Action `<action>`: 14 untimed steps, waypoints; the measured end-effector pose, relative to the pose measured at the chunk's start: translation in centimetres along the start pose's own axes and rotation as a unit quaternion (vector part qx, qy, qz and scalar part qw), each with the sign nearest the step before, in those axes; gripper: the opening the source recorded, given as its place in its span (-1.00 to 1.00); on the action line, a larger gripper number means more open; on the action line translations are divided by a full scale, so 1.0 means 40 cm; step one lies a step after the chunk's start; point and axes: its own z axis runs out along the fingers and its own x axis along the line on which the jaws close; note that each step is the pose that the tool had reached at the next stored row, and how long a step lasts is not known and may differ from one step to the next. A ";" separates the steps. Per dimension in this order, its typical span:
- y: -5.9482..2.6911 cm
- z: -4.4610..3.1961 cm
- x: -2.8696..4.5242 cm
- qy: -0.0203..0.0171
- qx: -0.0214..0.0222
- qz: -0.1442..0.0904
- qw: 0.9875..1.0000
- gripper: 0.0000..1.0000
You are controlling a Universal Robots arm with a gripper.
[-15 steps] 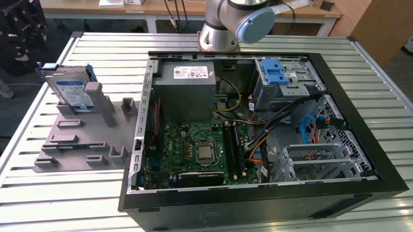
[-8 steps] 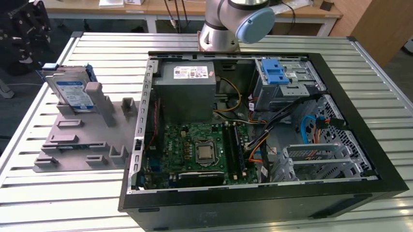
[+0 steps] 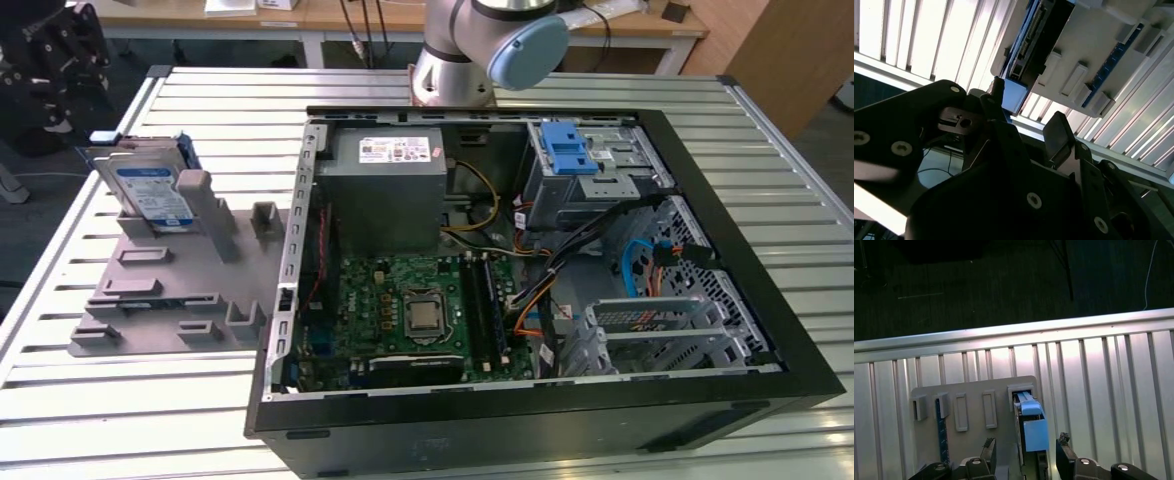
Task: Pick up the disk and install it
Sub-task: 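Pick up the disk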
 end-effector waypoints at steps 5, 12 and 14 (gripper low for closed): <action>0.000 0.006 0.000 0.000 0.000 0.000 1.000 0.18; 0.000 0.015 -0.002 0.000 0.000 0.000 1.000 0.18; 0.000 0.018 -0.002 0.000 0.000 0.000 1.000 0.18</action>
